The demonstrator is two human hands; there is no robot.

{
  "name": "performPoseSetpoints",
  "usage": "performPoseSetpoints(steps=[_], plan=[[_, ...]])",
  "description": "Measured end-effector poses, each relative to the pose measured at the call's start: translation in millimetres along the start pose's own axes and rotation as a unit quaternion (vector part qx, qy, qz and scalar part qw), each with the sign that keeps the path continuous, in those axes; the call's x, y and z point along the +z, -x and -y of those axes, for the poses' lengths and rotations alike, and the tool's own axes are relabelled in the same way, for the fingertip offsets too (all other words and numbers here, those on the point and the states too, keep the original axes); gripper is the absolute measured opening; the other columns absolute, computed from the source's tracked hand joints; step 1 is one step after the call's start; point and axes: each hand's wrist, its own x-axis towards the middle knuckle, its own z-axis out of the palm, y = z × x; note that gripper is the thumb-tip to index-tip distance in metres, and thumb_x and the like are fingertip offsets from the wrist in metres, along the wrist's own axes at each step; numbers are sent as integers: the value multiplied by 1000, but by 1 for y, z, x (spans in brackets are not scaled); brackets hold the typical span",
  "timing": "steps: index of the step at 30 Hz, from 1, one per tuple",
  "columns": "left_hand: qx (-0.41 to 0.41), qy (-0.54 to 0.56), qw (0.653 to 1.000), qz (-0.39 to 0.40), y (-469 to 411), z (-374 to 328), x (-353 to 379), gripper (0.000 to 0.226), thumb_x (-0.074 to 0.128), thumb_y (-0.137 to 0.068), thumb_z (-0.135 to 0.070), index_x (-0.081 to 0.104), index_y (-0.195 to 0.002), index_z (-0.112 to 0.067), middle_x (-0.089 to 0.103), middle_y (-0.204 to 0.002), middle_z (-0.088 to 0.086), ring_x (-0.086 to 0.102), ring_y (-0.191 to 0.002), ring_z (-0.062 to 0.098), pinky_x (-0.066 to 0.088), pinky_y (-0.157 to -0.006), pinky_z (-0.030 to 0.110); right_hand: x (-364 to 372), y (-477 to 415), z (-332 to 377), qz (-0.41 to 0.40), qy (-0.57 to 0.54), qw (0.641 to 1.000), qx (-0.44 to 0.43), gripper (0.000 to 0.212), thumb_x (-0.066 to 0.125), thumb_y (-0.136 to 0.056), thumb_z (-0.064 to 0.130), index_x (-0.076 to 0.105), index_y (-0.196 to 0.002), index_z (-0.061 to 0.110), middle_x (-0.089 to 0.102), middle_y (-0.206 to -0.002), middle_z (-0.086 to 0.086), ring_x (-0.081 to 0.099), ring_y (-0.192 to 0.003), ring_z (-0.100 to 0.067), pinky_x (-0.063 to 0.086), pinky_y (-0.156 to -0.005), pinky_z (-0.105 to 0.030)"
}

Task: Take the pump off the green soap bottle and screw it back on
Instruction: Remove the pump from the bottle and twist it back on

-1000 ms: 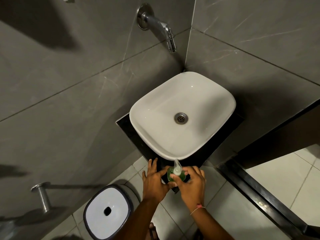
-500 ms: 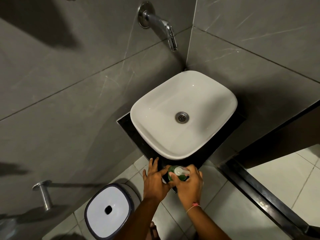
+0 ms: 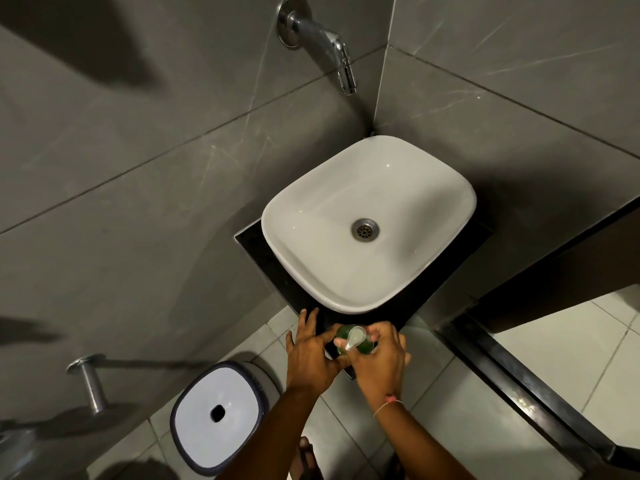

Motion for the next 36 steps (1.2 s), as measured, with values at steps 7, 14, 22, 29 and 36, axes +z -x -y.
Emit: performPoseSetpoints(steps=[7,14,22,29,36], plan=[[-2,-5,1000,-2,0,0,2,65,74,-72,-52,50,-132,-42,14,-162,-1,-5,-149,19,8,-119,57,-7,-2,-4,13,-4,999,-34,30,84,-59,33,64,-81,33,59,-84,11,49,-92,-17,41,-85,-42],[2,-9,1000,-4,0,0,1,59,72,-74,-51,55,-128,-38,14,-162,0,-5,-149,19,8,-119,57,-5,2,-11,20,47,997,-63,46,78,-65,49,64,-109,42,52,-105,16,42,-108,-12,26,-85,-33],[3,-12,1000,-11,0,1,3,64,73,-73,-51,50,-132,-42,14,-162,0,-5,-149,20,7,-118,59,-1,-2,-5,-16,49,999,-15,43,83,-54,48,62,-86,30,55,-118,5,43,-124,-23,35,-96,-47],[1,-8,1000,-11,1,0,3,65,73,-72,-53,49,-132,-42,12,-162,0,-8,-149,18,3,-118,57,-1,-1,-12,-21,27,999,-41,32,86,-56,38,70,-83,35,52,-136,12,27,-140,-19,17,-109,-47],[5,-11,1000,-13,0,0,1,62,72,-73,-53,52,-130,-40,13,-162,1,-7,-149,19,3,-119,57,2,1,-15,-5,32,998,-59,47,80,-62,45,68,-106,36,38,-146,17,15,-146,-18,8,-114,-53]])
